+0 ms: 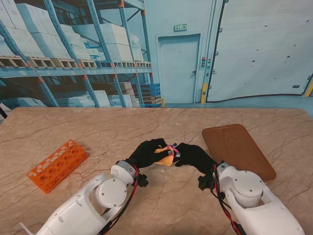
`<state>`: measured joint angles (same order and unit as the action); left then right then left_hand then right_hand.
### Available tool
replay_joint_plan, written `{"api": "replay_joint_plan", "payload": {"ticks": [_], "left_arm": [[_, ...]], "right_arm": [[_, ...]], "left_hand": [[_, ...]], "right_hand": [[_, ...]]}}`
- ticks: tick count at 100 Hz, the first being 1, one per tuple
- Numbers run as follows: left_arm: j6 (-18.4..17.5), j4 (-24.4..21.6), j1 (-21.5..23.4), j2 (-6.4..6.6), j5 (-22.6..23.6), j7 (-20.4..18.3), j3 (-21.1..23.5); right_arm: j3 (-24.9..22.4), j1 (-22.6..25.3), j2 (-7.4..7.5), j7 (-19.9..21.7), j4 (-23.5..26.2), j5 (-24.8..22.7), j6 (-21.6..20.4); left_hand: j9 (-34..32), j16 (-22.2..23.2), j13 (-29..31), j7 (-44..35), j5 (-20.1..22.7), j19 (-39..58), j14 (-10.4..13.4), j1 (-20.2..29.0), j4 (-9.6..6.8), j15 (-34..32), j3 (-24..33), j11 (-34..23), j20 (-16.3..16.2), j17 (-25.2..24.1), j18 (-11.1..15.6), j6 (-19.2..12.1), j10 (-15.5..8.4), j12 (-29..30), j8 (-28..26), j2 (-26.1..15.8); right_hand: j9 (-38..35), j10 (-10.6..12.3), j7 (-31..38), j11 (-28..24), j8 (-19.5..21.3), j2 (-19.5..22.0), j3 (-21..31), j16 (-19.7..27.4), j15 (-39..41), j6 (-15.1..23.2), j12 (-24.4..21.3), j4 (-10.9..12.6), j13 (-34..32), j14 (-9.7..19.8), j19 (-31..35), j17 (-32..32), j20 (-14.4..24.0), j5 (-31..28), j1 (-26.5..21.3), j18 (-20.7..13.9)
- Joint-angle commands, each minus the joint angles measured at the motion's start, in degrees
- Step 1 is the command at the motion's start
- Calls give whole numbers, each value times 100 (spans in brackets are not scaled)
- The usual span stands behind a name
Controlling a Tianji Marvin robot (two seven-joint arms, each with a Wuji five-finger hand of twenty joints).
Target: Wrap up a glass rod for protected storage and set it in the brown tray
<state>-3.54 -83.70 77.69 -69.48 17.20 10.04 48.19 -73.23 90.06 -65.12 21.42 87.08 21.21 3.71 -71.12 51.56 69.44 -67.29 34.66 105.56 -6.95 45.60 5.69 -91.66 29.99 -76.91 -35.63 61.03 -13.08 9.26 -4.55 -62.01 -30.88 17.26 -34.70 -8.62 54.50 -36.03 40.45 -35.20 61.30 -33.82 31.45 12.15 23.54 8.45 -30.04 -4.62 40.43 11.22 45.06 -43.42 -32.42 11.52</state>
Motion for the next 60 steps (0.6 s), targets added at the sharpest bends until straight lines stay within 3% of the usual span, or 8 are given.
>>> {"api": "replay_joint_plan", "payload": {"ticks": [1,32,37,44,48,60], "left_arm": [[51,-4,40,-28,7,32,25],[206,-44,69,-50,-21,84,45],[228,-49,71,-51,-24,87,45],[260,-61,74,-51,-33,76,43],[274,-66,74,-50,-38,69,41],[307,-69,70,-50,-56,45,32]], "right_arm": [[2,25,-1,33,14,-64,-6],[-61,141,97,-111,191,-736,-530],[-74,157,126,-117,221,-906,-677],[-92,179,162,-136,276,-1117,-856],[-110,194,183,-118,312,-1192,-934],[-151,221,238,-77,401,-1430,-1146]], "left_hand": [[-241,-48,235,-83,-106,1442,-76,175,-103,-326,103,-304,-125,135,159,10,-205,12,-68,-195],[-338,-105,331,-7,-155,1442,-54,426,-70,-438,-561,-402,-328,149,179,-22,-222,41,-49,-556],[-345,-105,334,1,-160,1442,-54,443,-67,-449,-603,-408,-340,151,181,-4,-219,41,-33,-580],[-347,-131,331,-17,-176,1442,-66,612,-89,-471,-857,-414,-414,151,178,16,-210,53,10,-639],[-345,-130,332,-18,-172,1442,-72,620,-92,-475,-863,-415,-414,151,175,26,-203,53,10,-635],[-345,-131,332,-17,-162,1442,-76,636,-99,-485,-876,-419,-417,152,172,30,-191,51,15,-626]], "right_hand": [[29,103,347,123,218,-146,413,42,-90,467,34,438,148,120,-109,-48,193,-528,97,-123],[-85,-14,245,-469,391,-151,360,-391,613,633,404,275,26,87,-186,45,326,-567,-4,-71],[-86,-5,171,-543,401,-64,255,-442,711,712,467,63,15,94,-186,65,344,-489,-46,-65],[-118,-9,58,-560,439,154,34,-458,762,844,517,-732,-21,85,-186,101,358,-313,-270,-39],[-111,-4,24,-557,457,269,-106,-456,760,899,525,-988,-16,95,-189,100,356,-226,-349,-41],[-120,6,-3,-555,443,415,-365,-452,761,990,534,-1206,-37,104,-180,115,356,-137,-452,-33]]}}
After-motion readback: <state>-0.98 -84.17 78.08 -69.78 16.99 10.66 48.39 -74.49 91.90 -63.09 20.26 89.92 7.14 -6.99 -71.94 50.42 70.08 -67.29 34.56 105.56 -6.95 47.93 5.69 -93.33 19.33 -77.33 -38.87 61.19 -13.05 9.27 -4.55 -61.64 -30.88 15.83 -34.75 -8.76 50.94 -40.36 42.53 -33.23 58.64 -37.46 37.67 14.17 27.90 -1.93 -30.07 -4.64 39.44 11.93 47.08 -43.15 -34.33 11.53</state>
